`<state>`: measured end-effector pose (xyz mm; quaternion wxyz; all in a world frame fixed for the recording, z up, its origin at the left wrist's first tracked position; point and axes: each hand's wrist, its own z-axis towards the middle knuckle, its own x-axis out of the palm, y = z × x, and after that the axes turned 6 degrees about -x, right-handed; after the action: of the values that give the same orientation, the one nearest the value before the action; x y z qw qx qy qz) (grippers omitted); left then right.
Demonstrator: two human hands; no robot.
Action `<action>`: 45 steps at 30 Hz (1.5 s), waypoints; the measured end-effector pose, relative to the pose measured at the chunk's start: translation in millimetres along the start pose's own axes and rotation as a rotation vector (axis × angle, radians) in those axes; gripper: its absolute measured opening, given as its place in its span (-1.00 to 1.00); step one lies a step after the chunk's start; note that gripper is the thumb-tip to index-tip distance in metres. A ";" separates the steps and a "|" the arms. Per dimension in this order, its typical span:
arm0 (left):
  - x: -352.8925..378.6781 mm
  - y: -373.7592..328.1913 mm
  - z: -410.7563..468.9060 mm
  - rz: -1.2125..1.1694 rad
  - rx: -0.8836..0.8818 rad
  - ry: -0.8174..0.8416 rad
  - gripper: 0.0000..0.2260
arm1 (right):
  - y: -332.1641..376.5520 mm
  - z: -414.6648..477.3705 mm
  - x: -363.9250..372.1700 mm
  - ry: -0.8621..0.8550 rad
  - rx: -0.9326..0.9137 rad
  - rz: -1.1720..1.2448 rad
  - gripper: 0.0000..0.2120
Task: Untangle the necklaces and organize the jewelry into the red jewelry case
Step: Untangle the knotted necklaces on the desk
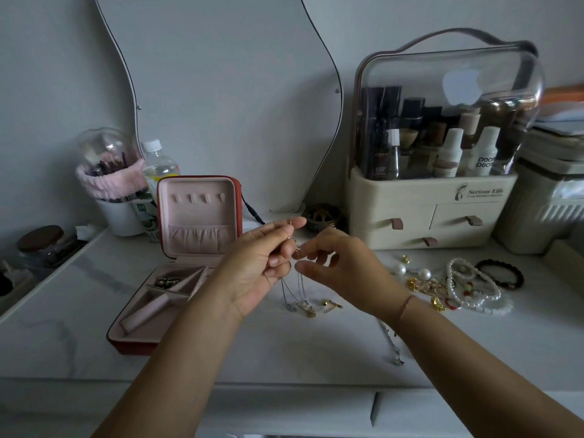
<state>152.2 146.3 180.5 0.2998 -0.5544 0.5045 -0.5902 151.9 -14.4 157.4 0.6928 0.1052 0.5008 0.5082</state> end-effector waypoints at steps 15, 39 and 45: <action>5.8 -20.1 0.8 -0.039 0.094 0.032 -0.82 | -25.8 -5.6 17.3 0.252 0.184 0.059 -0.94; -18.8 -1.6 3.0 0.035 0.126 -0.112 -0.83 | 8.9 31.0 -25.2 -0.010 0.224 0.477 -0.78; -28.5 15.2 4.4 0.114 0.096 -0.256 -0.85 | 38.7 53.6 -50.3 -0.008 0.123 0.478 -0.75</action>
<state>159.1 166.5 155.8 0.4209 -0.5806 0.4640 -0.5200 172.6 -17.7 237.8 0.5472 0.2648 0.4890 0.6256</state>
